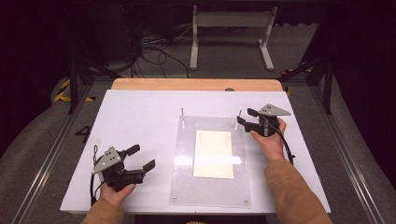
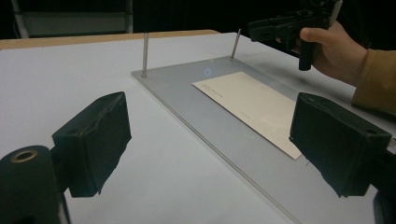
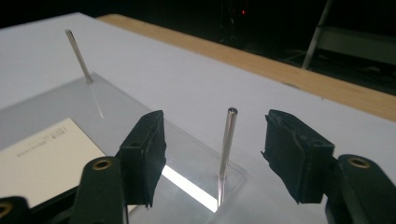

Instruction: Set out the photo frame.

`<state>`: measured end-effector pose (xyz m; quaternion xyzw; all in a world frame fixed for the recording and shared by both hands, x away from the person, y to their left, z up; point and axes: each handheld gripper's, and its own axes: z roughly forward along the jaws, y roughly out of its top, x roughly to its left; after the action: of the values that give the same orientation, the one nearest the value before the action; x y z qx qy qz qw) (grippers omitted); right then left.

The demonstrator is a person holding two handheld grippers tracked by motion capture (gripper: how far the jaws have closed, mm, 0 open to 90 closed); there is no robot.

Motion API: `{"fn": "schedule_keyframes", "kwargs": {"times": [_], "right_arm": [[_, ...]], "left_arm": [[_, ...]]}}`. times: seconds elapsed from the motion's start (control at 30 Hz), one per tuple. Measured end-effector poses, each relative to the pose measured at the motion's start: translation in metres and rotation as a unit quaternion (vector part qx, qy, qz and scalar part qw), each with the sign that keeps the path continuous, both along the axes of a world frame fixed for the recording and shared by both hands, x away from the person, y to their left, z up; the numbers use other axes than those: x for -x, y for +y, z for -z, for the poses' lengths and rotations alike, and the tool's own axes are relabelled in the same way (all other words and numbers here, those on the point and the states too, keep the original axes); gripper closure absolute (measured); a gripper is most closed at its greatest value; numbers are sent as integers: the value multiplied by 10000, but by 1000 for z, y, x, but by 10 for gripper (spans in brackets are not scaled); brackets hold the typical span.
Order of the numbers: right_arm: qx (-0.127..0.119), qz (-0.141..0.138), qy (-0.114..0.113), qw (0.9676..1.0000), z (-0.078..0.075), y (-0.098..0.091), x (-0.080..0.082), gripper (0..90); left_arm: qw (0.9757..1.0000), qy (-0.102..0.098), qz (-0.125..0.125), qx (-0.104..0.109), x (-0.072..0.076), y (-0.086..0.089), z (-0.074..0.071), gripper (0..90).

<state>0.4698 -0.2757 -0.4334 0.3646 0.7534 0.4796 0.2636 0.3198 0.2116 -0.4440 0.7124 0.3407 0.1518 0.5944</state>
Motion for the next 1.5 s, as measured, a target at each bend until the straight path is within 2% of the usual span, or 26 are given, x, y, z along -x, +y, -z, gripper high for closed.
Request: {"fn": "schedule_keyframes", "kwargs": {"times": [0.2, 0.23, 0.3, 0.4, 0.47, 0.57, 0.67, 0.9, 1.27, 1.5], "right_arm": [[266, 101, 219, 9994, -1, 4, -17, 593], [266, 101, 219, 9994, -1, 4, -17, 593], [392, 88, 346, 9986, 3, 6, -22, 682], [421, 57, 369, 9984, 5, 6, -25, 787], [356, -7, 413, 9985, 5, 6, -26, 830], [420, 54, 454, 9981, 4, 11, -27, 840], [153, 65, 581, 9982, 6, 7, -29, 852], [60, 64, 569, 9983, 8, 6, -32, 856], [-242, 208, 796, 9963, 10, 5, -38, 859], [-469, 156, 848, 9952, 13, 1, -43, 859]], "left_arm": [[10000, 27, 33, -19, 0, 0, 1, 134], [10000, 38, 29, -25, 0, 0, 2, 134], [10000, 80, 37, -41, 0, 0, 2, 136], [9999, 101, 54, -96, 1, 0, 3, 142], [9999, 115, 52, -104, 2, -1, 3, 144], [9998, 140, 54, -122, 3, 0, 4, 146], [9997, 162, 54, -168, 6, 0, 4, 149], [9996, 186, 43, -223, 10, 2, 5, 155], [9993, 232, 113, -278, 8, -2, 6, 158], [9990, 235, 171, -339, 6, -5, 6, 160]]}}
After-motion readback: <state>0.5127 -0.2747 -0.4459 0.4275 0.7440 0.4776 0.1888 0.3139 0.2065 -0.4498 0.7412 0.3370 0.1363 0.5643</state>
